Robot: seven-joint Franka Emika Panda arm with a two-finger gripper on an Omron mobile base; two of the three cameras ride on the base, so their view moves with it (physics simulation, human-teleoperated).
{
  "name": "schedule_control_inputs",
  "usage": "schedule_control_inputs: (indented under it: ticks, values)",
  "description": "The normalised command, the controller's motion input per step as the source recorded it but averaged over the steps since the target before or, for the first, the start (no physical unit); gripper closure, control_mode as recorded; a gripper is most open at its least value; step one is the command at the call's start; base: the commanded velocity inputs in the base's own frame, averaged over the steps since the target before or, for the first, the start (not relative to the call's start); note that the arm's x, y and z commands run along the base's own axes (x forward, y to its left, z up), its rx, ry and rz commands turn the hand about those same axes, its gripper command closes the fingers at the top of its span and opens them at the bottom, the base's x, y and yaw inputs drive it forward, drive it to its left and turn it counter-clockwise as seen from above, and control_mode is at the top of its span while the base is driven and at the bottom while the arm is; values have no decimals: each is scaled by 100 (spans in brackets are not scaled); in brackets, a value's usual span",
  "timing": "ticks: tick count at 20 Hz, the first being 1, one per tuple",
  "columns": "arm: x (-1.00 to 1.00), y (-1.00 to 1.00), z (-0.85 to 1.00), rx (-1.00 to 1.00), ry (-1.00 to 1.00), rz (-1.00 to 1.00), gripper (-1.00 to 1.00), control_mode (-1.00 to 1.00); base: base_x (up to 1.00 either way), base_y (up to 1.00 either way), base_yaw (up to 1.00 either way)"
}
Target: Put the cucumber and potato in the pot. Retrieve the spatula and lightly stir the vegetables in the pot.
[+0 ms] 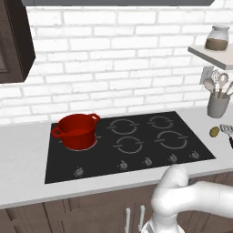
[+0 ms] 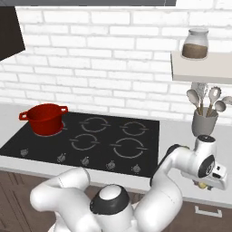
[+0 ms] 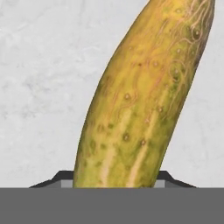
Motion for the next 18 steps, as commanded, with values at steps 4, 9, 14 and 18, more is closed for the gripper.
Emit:
schedule_control_inputs:
  ticks: [4,9,14,18]
  values:
    - [-61,83,18,0,-48,8,100,-100,0,0,0]
    - [-78,100,35,-4,-58,19,100,-100,0,0,0]
    - [-37,100,63,-19,-29,26,100,-100,0,0,0]
    - [3,100,99,-19,-3,35,100,-100,0,0,0]
